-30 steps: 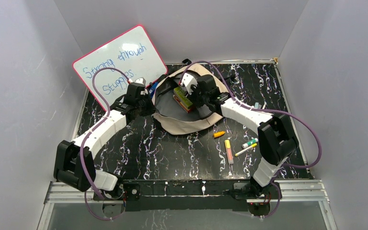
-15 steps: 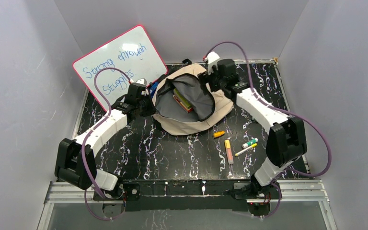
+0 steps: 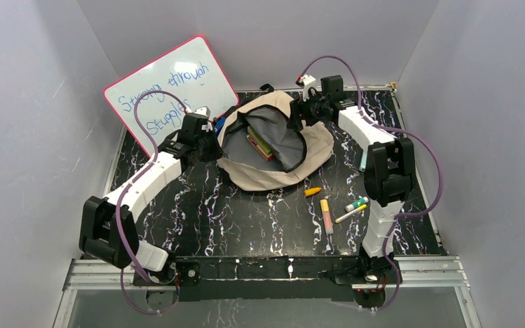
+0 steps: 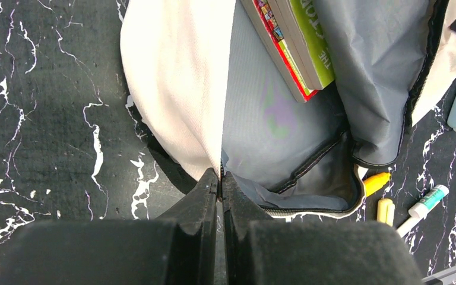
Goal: Pack the student bag
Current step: Adjust the student bag at the center of the board.
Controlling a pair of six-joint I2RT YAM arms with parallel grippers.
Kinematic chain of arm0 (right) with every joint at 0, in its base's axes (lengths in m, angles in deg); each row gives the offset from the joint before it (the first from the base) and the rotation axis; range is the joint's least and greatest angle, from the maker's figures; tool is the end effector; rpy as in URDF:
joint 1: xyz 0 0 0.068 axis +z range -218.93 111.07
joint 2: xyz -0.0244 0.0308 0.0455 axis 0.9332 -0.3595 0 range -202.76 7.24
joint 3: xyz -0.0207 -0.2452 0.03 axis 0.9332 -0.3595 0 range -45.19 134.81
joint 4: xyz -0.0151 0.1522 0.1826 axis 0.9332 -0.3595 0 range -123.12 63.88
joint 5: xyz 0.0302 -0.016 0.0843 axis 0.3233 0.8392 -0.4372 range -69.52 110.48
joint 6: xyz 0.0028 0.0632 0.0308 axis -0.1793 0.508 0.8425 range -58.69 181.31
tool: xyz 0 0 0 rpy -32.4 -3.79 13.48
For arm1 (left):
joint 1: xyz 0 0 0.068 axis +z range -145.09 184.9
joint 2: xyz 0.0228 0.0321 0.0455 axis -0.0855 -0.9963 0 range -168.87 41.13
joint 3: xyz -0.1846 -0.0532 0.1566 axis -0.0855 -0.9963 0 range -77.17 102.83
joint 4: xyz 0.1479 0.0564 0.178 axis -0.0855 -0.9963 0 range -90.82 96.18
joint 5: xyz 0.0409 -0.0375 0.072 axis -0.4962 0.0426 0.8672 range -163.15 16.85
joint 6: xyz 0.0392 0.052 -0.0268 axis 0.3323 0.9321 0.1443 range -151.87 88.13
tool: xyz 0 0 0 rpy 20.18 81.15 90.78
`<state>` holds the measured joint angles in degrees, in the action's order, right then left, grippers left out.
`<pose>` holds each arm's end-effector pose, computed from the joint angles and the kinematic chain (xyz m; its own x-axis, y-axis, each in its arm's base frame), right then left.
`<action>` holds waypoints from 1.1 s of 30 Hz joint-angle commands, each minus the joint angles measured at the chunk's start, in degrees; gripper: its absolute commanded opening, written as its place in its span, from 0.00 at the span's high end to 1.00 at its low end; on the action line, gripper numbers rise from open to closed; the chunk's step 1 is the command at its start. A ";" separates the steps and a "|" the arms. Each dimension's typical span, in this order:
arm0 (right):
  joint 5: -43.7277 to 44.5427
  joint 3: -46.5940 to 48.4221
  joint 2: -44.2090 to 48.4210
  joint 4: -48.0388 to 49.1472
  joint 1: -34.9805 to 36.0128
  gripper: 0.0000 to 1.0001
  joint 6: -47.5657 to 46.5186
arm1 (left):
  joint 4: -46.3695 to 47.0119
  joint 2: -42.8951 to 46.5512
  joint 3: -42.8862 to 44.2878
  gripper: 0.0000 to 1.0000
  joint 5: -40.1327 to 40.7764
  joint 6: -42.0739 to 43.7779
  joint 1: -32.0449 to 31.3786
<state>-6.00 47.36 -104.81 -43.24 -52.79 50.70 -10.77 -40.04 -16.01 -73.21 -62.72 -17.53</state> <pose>0.4132 0.1462 0.2425 -0.4541 -0.3031 -0.8378 -0.6881 0.7167 0.1136 0.2920 -0.1205 0.2509 -0.6731 -0.2769 -0.6858 0.0433 0.9109 -0.4103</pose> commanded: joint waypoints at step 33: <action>-10.31 5.88 -3.90 -0.29 1.55 0.90 -2.22 | -0.06 -0.91 2.77 1.00 0.05 0.89 1.25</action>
<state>-14.90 51.91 -113.10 -44.18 -52.68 48.91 -11.01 -41.61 -15.37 -73.60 -62.50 -16.92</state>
